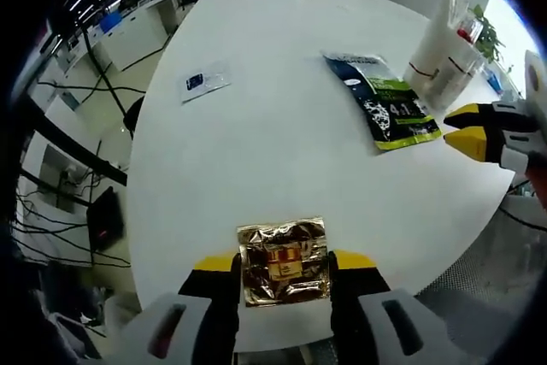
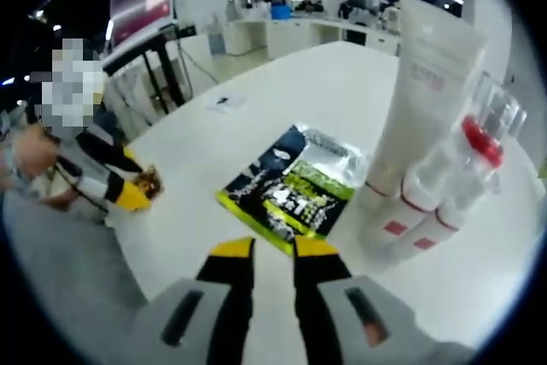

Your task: Arrange the skincare products in the storage area until every visible bottle or jar stands upright without overlapping.

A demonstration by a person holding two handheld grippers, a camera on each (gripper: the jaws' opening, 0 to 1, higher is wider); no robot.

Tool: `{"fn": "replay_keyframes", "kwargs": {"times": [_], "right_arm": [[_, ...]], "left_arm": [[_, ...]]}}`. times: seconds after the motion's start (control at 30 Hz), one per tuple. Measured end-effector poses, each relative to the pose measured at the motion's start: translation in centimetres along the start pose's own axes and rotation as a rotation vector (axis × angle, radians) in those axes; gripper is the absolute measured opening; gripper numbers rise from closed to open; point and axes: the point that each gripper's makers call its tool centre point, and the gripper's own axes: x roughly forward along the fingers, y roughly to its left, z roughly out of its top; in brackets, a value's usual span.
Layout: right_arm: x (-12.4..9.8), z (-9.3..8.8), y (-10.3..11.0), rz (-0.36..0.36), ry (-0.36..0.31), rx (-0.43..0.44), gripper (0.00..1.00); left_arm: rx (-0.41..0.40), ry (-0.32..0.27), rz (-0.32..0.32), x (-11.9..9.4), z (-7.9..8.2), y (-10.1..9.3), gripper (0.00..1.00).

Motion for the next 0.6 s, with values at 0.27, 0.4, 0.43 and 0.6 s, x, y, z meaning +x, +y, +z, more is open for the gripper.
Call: {"fn": "replay_keyframes", "kwargs": {"times": [0.27,0.4,0.43,0.6], "right_arm": [[-0.3,0.6,-0.3,-0.009,-0.022,0.004,0.16],[-0.5,0.8,-0.5,-0.013,-0.030,0.010,0.16],[-0.6,1.0,-0.6,-0.014,-0.034,0.012,0.16],[-0.7,1.3,-0.6,-0.010,-0.046,0.022,0.16]], "left_arm": [[-0.010,-0.007,-0.002,-0.1,0.0,0.0,0.42],[-0.042,-0.018,-0.018,-0.3,0.3,0.0,0.41],[-0.049,-0.026,-0.021,-0.4,0.4,0.0,0.39],[-0.054,-0.057,-0.019,-1.2,1.2,-0.2,0.39]]}}
